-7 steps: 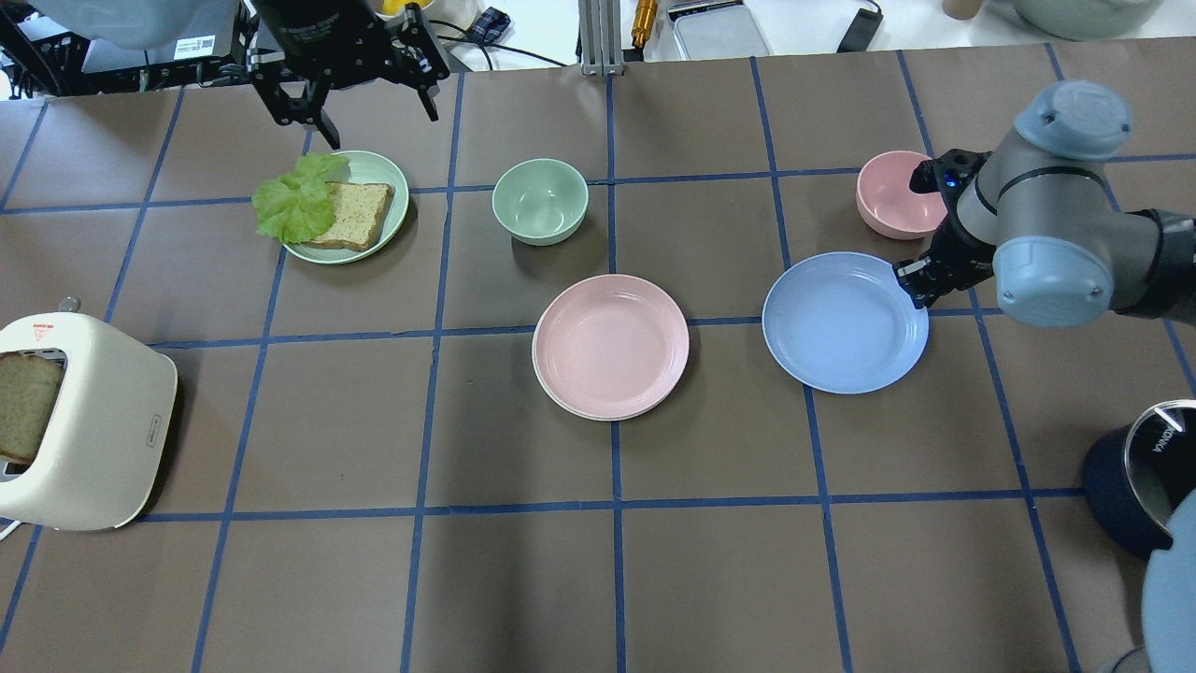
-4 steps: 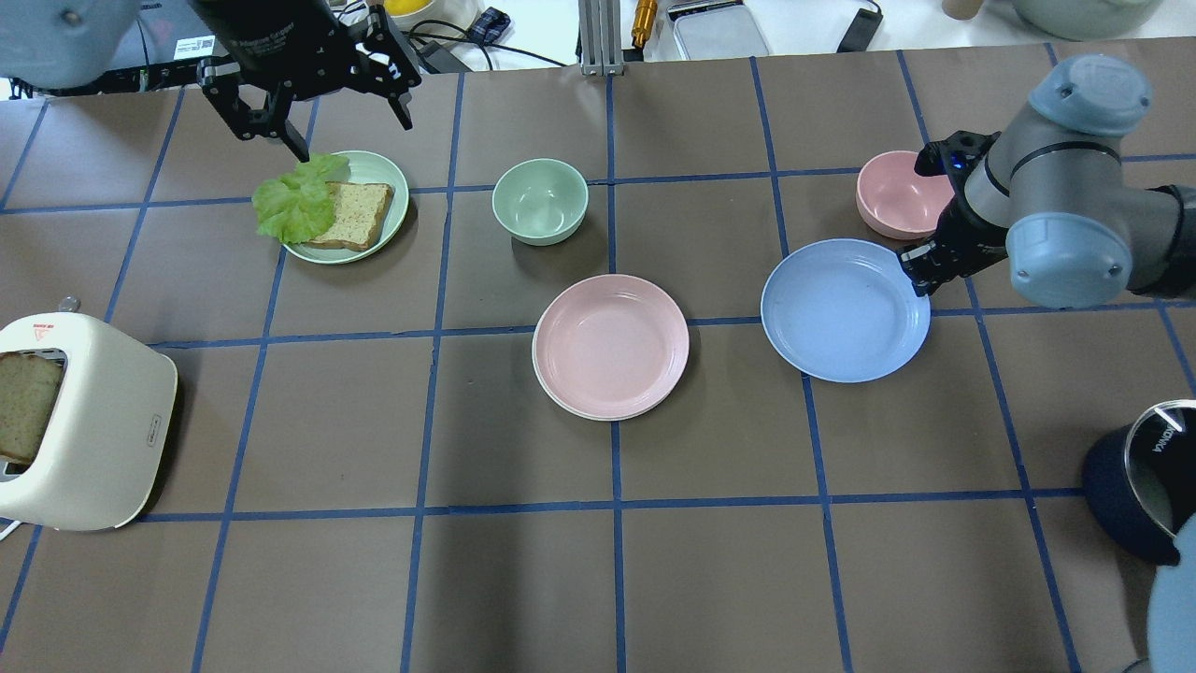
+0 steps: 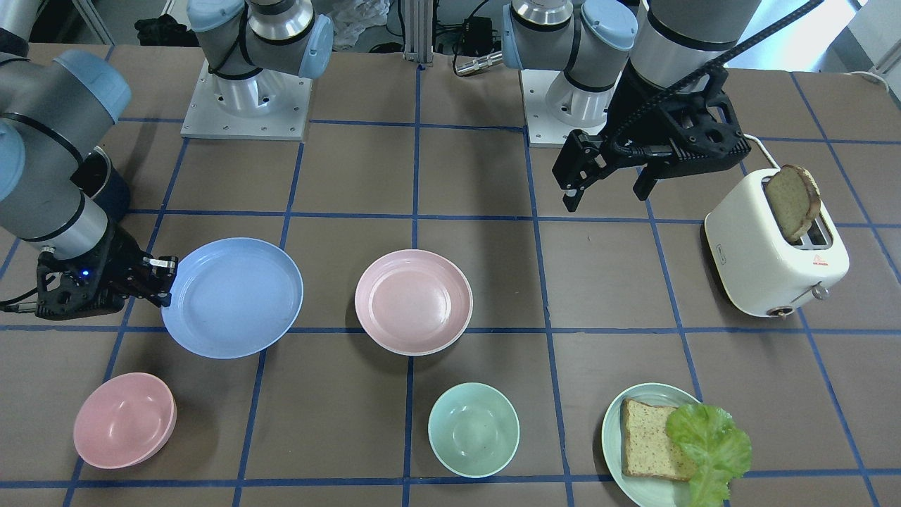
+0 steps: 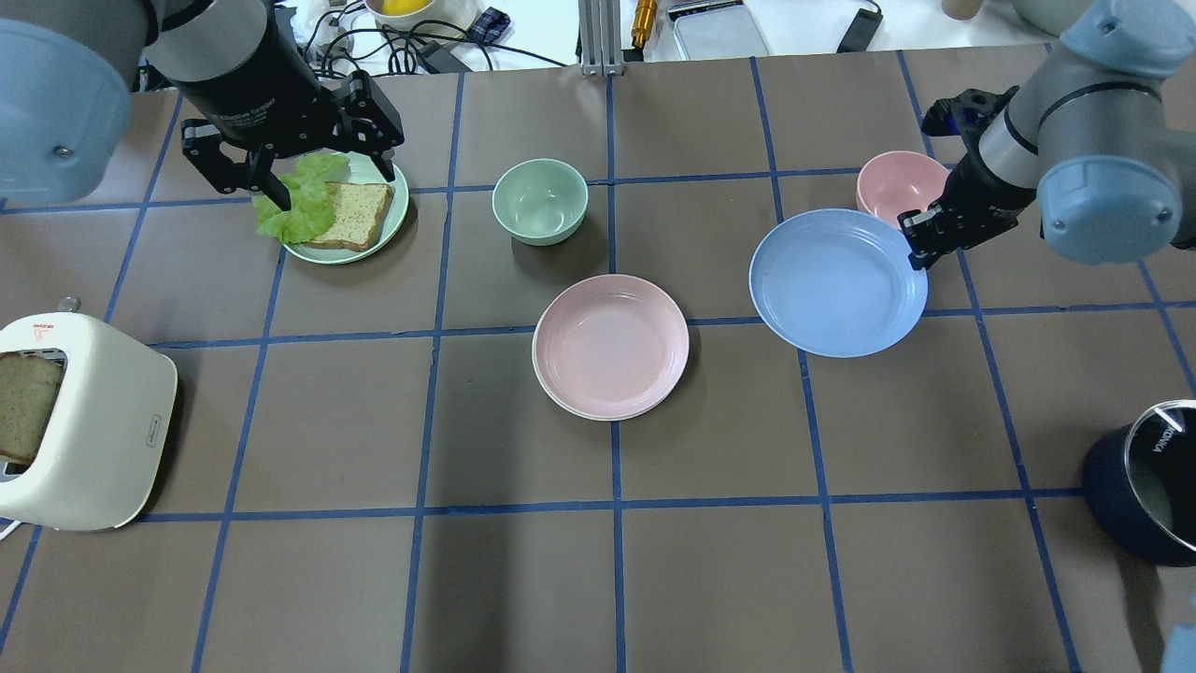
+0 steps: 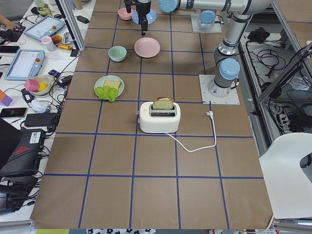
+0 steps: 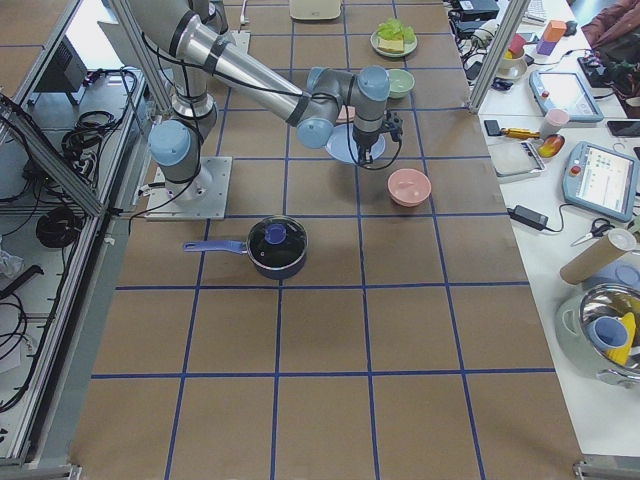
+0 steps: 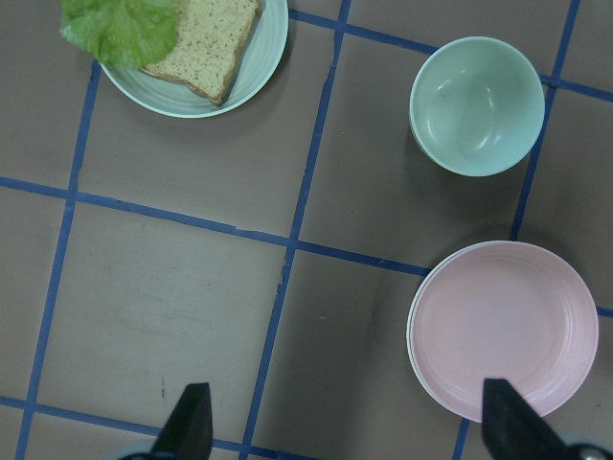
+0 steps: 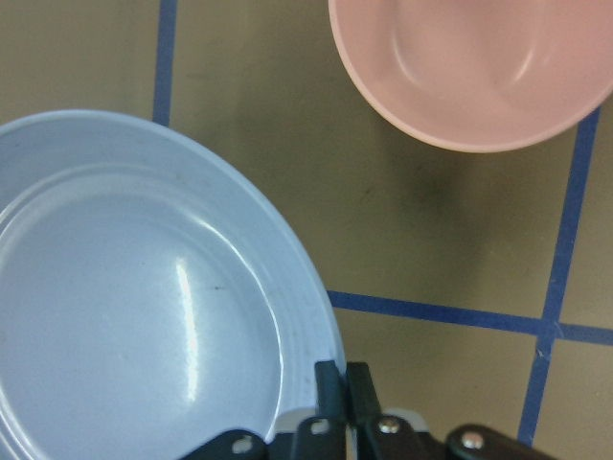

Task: Stack three plates with pink and blue
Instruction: 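Lift the light blue plate with the right gripper and carry it over the pink plate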

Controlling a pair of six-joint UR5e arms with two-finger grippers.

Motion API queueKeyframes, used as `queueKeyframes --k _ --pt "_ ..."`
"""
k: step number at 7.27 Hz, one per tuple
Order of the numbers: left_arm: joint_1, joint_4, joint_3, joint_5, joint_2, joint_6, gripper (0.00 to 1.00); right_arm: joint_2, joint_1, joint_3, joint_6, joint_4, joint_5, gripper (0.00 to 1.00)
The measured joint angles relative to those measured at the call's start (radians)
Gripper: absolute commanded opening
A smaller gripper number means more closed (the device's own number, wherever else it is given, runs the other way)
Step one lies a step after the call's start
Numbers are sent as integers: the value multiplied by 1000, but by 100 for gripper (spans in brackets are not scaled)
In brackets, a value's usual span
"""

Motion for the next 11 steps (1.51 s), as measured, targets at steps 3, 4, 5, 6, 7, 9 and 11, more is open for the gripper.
queueKeyframes --k 3,4,5,6,7,9,11 --pt "6 10 -17 4 11 14 100 -3 109 -53 166 41 4 0" --pt "6 11 -18 4 12 17 100 -3 147 -56 223 39 -4 0" --pt "7 12 -18 3 12 19 100 -2 175 -56 266 37 -12 0" --pt "7 12 -18 3 12 19 100 -2 203 -56 311 35 -17 0" --pt "7 12 -17 3 12 18 100 -2 234 -57 364 33 -21 0" --pt "7 11 -17 3 13 18 100 -1 294 -56 459 30 -29 0" --pt "8 10 -16 3 15 18 100 6 352 -50 532 8 -31 0"
